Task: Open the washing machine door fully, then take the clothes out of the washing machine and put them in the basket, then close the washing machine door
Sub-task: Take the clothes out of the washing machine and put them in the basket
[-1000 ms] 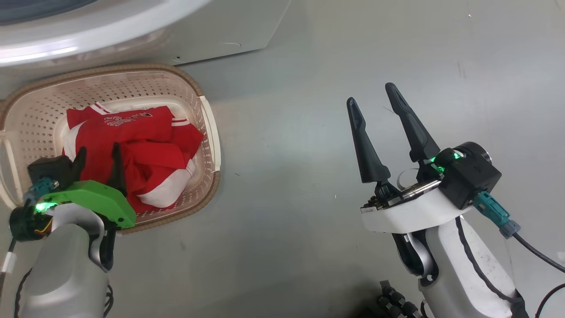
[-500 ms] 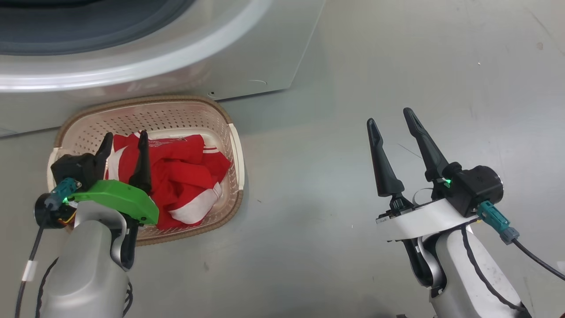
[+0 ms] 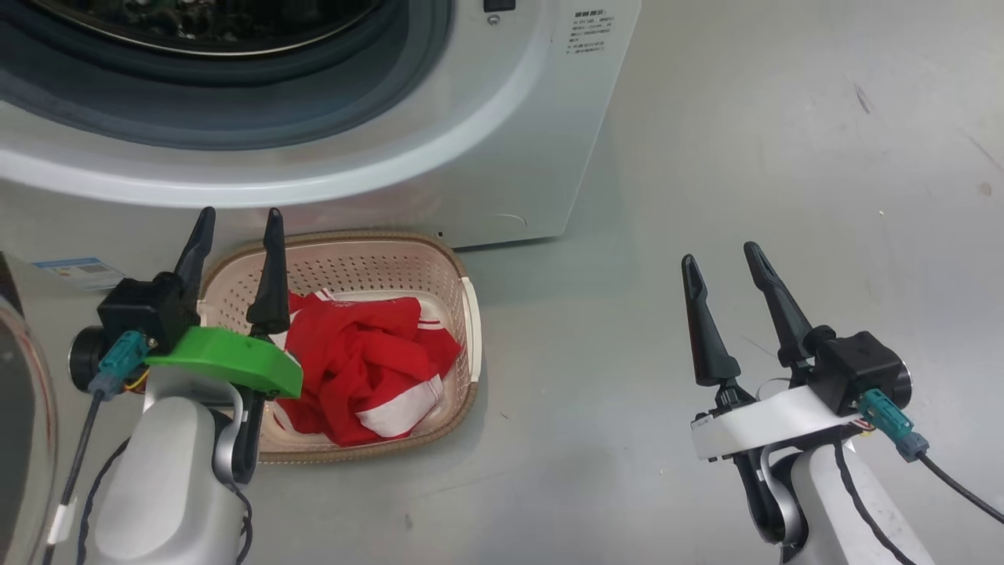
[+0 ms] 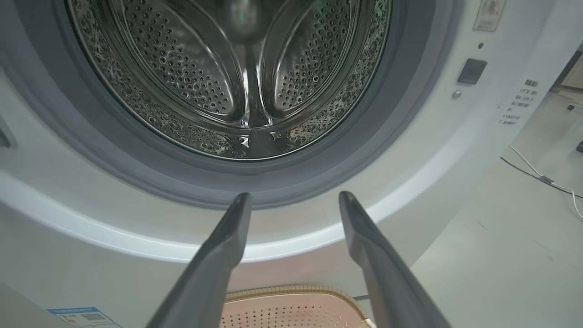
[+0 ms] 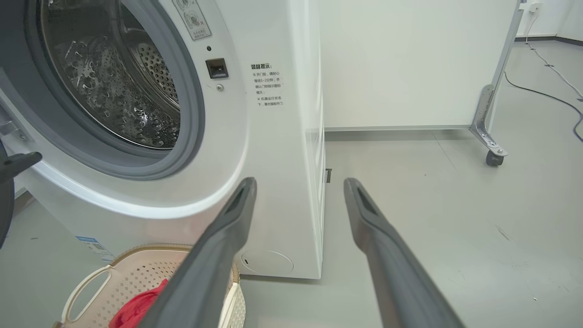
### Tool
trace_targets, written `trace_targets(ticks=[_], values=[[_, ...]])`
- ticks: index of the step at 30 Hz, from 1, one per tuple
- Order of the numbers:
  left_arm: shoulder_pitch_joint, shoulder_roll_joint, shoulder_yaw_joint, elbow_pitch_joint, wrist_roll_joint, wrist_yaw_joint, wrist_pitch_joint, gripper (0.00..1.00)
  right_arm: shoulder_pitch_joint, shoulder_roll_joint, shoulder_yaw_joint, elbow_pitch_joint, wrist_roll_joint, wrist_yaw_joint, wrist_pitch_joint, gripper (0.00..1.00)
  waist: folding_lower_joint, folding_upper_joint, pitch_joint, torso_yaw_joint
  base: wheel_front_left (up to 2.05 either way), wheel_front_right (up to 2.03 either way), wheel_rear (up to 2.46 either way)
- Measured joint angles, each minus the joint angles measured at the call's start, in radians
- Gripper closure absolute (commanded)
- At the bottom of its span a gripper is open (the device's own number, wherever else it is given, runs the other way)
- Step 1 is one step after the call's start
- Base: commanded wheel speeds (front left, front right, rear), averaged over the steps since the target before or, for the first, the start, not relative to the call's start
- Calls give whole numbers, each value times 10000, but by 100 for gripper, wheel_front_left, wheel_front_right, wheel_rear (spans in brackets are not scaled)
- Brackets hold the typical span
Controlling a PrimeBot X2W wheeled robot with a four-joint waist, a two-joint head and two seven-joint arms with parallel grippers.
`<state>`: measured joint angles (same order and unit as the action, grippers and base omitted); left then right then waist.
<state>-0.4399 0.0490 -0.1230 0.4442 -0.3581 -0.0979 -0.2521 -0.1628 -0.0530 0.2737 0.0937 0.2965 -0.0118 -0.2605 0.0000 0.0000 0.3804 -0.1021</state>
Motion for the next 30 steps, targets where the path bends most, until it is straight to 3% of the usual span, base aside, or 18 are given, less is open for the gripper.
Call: trace_targets(ticks=[21, 30], values=[[3109, -2, -341, -1804, 414, 144, 0, 0, 1614, 8, 56, 391, -82, 6, 0, 0, 0, 0, -2554, 664, 0, 0, 0], [4534, 2, -474, -2403, 414, 447, 44, 0, 2329, 40, 130, 418, -92, 0, 0, 0, -1, 0, -3407, 760, 0, 0, 0]])
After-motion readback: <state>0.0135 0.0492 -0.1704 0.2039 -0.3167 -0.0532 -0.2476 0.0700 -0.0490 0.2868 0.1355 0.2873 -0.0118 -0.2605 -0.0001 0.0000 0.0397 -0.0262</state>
